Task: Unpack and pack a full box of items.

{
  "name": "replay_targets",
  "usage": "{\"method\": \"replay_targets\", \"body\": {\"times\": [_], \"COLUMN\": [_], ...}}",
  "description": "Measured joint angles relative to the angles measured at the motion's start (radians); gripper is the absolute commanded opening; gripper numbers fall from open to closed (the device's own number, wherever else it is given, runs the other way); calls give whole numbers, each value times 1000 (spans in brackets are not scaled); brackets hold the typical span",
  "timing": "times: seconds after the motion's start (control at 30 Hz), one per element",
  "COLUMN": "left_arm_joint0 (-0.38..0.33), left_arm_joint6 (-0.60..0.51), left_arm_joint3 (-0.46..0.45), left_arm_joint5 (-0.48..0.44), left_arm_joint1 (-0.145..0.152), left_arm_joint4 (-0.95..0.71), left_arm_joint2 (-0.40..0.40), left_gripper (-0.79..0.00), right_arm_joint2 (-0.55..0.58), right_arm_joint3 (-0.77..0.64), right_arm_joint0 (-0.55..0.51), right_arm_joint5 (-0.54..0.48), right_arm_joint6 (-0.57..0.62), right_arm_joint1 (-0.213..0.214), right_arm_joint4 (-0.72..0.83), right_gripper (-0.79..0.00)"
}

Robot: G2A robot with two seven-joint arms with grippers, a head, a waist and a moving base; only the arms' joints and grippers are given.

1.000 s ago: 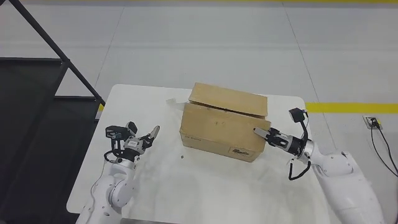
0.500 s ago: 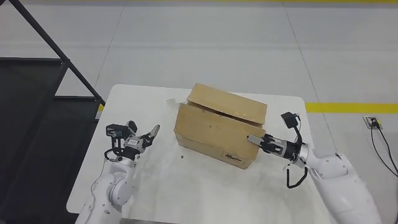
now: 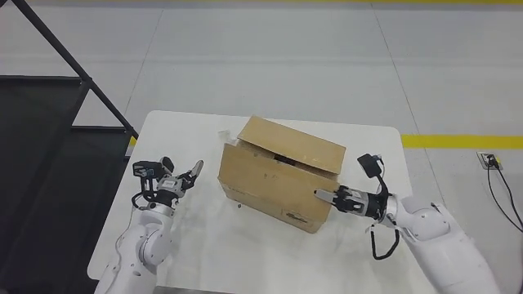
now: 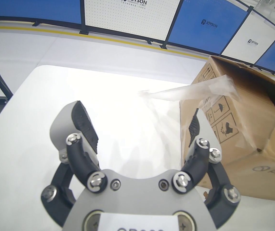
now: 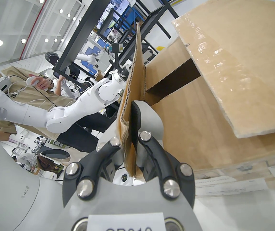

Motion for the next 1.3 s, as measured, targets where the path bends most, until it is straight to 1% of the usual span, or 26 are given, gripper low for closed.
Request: {"method": "replay_targets", "body": {"times": [0.27, 0.3, 0.33, 0.37, 0.4, 0.57, 0.73, 0.83, 0.97, 1.1, 1.3], "left_arm_joint0": [-7, -7, -7, -8, -8, -3, 7, 11, 20, 32, 51], "left_arm_joint6": [-6, -9, -12, -15, -17, -29, -37, -40, -39, -37, -38], "left_arm_joint3": [17, 18, 20, 21, 22, 26, 25, 22, 12, -3, -28], "left_arm_joint5": [-5, -8, -11, -15, -17, -46, -80, -94, -135, -180, -224], "left_arm_joint1": [0, 0, 0, 1, 1, 4, 9, 10, 13, 19, 25], "left_arm_joint4": [9, 13, 18, 24, 30, 70, 118, 143, 168, 183, 187], "left_arm_joint2": [7, 9, 10, 12, 15, 29, 41, 52, 62, 59, 57], "left_gripper": [0, 0, 0, 0, 0, 0, 0, 0, 0, 0, 0], "right_arm_joint2": [-69, -76, -83, -91, -96, -113, -87, -51, 23, 95, 146], "right_arm_joint3": [-14, -13, -11, -10, -9, -20, -59, -89, -118, -133, -159], "right_arm_joint0": [1, 3, 5, 8, 9, 8, -18, -47, -96, -145, -191], "right_arm_joint5": [-35, -39, -44, -51, -57, -81, -81, -81, -81, -81, -81], "right_arm_joint6": [-35, -39, -44, -51, -57, -81, -81, -81, -92, -146, -189], "right_arm_joint1": [45, 49, 53, 58, 62, 87, 110, 125, 141, 146, 144], "right_arm_joint4": [30, 31, 31, 31, 29, 27, 58, 76, 102, 82, 56], "right_gripper": [-785, -631, -505, -416, 0, 0, 0, 0, 0, 0, 0]}}
